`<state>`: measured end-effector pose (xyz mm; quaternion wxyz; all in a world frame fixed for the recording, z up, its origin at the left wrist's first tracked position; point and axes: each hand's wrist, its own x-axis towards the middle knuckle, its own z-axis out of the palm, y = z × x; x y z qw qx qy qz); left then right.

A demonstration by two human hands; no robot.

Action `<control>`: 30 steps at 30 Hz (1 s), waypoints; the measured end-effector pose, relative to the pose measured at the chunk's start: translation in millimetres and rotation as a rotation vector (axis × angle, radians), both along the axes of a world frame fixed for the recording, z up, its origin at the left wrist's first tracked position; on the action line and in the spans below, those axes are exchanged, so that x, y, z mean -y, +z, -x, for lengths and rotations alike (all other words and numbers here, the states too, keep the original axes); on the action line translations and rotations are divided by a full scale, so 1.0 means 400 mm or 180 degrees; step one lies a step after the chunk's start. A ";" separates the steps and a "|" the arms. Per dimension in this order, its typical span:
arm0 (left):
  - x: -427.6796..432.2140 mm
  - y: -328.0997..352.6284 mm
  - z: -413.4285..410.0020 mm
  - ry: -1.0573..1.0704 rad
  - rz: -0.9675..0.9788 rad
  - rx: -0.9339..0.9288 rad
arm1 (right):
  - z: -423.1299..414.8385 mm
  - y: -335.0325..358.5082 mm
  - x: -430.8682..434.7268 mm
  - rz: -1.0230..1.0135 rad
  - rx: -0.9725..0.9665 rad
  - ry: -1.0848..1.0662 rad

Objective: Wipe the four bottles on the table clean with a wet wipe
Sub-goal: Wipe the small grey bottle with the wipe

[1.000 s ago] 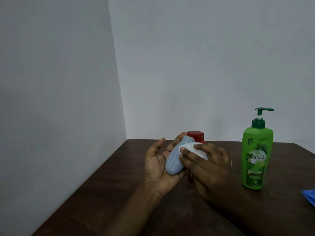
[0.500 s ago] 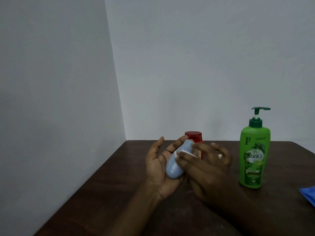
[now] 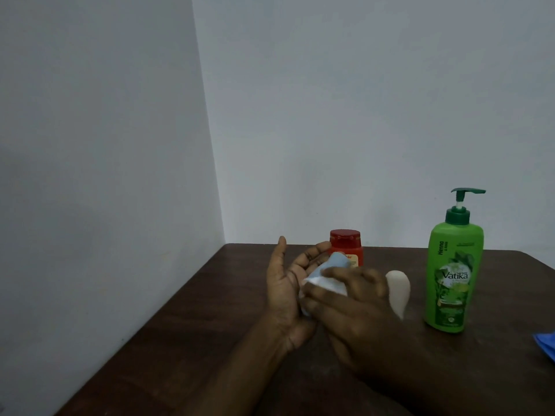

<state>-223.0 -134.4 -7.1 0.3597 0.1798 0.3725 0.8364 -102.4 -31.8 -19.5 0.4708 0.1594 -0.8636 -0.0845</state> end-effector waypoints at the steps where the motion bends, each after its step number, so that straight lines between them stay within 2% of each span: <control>1: 0.000 -0.002 0.003 0.0045 0.0002 -0.0002 | 0.000 -0.004 0.008 -0.0057 0.0069 0.0063; 4: -0.002 -0.003 0.002 0.0094 -0.0052 -0.0070 | 0.001 0.002 -0.001 -0.0004 -0.0037 -0.0027; 11: -0.015 0.003 -0.030 0.0115 -0.0009 -0.0513 | -0.022 0.058 -0.063 0.0747 -0.0201 -0.0842; 20: -0.016 -0.012 -0.006 0.0162 -0.0077 -0.0409 | 0.000 0.008 0.020 0.0577 0.0234 0.0160; 23: -0.017 -0.009 -0.015 0.0106 -0.0103 -0.0469 | -0.001 0.017 0.005 0.0652 0.0186 0.0015; 27: -0.022 0.002 -0.029 0.0086 -0.0088 -0.0514 | -0.009 0.049 -0.050 0.0959 0.0015 -0.0576; 30: -0.026 0.002 -0.033 0.0186 -0.0011 -0.0514 | -0.008 0.052 -0.069 0.1071 -0.0164 -0.0655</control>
